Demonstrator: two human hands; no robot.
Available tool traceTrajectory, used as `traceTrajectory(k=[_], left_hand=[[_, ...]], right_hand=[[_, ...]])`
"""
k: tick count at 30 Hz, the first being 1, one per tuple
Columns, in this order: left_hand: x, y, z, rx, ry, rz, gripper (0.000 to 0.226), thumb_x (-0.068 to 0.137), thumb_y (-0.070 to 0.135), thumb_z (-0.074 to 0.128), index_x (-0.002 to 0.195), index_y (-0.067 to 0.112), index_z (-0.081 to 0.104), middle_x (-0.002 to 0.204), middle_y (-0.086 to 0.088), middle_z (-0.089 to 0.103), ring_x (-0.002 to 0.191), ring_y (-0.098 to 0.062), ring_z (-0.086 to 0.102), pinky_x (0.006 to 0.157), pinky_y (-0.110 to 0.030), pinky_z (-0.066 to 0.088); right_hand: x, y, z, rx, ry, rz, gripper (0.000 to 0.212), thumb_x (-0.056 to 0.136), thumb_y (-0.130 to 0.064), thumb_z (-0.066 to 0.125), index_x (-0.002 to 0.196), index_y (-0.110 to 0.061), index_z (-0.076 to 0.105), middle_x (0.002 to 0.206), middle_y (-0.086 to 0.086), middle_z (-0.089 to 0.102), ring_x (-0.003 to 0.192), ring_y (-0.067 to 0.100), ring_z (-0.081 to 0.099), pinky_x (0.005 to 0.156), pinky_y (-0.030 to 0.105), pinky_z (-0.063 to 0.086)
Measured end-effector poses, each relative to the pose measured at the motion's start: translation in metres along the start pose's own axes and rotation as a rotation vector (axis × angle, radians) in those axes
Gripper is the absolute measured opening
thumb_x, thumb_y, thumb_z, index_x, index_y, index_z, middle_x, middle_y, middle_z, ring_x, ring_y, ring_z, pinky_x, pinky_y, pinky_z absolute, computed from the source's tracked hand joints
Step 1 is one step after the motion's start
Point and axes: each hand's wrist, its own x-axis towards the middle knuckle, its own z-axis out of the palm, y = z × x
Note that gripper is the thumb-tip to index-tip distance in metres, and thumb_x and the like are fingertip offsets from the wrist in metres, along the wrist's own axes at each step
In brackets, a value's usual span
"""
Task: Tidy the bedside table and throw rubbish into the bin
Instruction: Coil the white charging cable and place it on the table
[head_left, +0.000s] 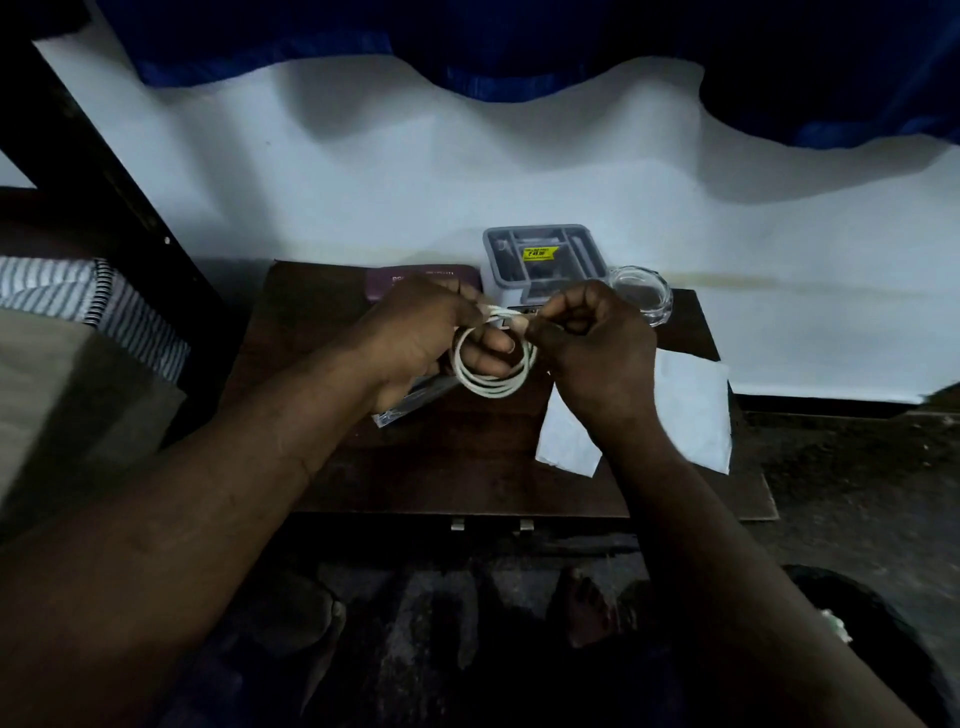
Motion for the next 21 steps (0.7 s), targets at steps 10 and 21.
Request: traceTrajectory(k=[10, 21], left_hand=[[0.003, -0.011, 0.013, -0.041, 0.066, -0.003, 0.022, 0.106, 0.01, 0.05, 0.111, -0.004, 0.066, 0.082, -0.015, 0.076, 0.074, -0.031, 0.073, 0.094, -0.054, 0.054], [0.008, -0.009, 0.008, -0.264, 0.12, -0.02, 0.022, 0.107, 0.007, 0.046, 0.099, 0.012, 0.066, 0.086, -0.006, 0.071, 0.074, -0.019, 0.065, 0.075, -0.035, 0.053]], right_hand=[[-0.01, -0.007, 0.01, -0.174, 0.078, -0.099, 0.018, 0.082, -0.014, 0.08, 0.077, -0.029, 0.072, 0.076, -0.014, 0.073, 0.072, 0.001, 0.069, 0.071, 0.022, 0.055], [-0.004, -0.001, 0.002, 0.202, -0.088, 0.227, 0.013, 0.079, -0.011, 0.083, 0.086, -0.021, 0.077, 0.083, 0.001, 0.078, 0.078, 0.017, 0.074, 0.078, 0.038, 0.06]])
